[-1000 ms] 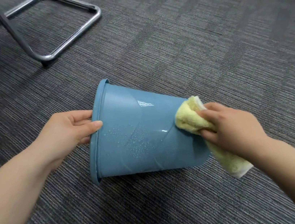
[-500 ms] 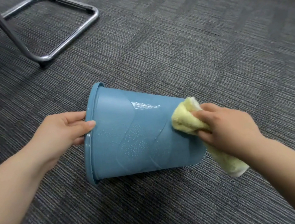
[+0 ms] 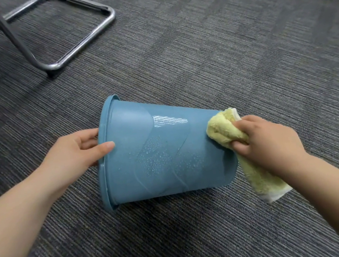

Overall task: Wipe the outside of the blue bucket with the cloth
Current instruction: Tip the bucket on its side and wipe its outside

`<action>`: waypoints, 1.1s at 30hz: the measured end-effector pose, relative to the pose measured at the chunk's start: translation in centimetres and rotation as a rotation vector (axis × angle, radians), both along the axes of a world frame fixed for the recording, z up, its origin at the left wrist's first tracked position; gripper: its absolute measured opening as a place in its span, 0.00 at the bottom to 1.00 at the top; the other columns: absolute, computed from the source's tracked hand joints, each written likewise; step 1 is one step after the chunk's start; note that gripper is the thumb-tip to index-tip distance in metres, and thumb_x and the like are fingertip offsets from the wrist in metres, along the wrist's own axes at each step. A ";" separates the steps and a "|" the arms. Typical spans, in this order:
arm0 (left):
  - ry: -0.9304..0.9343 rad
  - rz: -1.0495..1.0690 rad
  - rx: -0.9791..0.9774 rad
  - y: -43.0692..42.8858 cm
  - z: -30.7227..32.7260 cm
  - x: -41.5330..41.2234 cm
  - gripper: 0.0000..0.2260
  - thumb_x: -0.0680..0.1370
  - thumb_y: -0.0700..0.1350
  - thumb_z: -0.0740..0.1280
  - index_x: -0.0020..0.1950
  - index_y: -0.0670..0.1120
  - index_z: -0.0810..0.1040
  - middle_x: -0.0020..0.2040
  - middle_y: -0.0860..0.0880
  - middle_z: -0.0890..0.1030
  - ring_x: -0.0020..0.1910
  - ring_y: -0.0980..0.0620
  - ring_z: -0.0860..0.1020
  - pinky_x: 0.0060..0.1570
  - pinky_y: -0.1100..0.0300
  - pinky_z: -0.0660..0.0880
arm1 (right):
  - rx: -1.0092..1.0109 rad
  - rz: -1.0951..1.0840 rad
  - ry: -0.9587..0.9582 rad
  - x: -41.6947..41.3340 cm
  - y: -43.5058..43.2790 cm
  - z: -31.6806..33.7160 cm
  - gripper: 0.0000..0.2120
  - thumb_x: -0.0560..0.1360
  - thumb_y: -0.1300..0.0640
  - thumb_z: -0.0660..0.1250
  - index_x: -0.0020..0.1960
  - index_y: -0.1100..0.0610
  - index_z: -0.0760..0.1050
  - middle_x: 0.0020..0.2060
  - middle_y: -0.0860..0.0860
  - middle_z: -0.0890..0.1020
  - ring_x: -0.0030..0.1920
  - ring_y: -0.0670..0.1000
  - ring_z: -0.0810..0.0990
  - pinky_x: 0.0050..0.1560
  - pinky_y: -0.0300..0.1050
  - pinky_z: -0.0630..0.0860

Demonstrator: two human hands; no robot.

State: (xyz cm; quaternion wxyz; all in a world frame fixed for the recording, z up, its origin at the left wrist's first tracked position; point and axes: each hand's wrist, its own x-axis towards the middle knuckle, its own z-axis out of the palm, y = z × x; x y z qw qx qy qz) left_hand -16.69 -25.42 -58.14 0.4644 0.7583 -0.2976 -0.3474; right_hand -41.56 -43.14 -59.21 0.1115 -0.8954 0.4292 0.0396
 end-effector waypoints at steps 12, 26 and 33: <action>-0.072 -0.123 0.138 1.6 -0.3 0.4 0.13 0.65 0.36 0.73 0.37 0.56 0.79 0.31 0.66 0.82 0.34 0.67 0.80 0.40 0.68 0.73 | -0.016 -0.057 -0.015 -0.1 -0.3 0.2 0.12 0.71 0.48 0.62 0.51 0.51 0.73 0.54 0.49 0.76 0.48 0.56 0.78 0.36 0.43 0.65; -0.143 -0.169 0.017 1.1 0.5 -1.9 0.12 0.69 0.36 0.69 0.42 0.54 0.80 0.29 0.67 0.81 0.32 0.67 0.79 0.38 0.77 0.73 | -0.044 -0.049 -0.146 0.9 0.6 2.9 0.13 0.70 0.49 0.63 0.53 0.49 0.73 0.54 0.48 0.76 0.47 0.57 0.77 0.37 0.44 0.64; -0.002 -0.207 -0.084 -0.1 1.3 -3.4 0.21 0.70 0.34 0.67 0.33 0.62 0.81 0.32 0.60 0.84 0.33 0.63 0.80 0.35 0.72 0.76 | -0.139 0.298 -0.198 4.4 3.2 5.8 0.18 0.71 0.48 0.63 0.61 0.44 0.69 0.63 0.45 0.72 0.51 0.57 0.77 0.36 0.42 0.62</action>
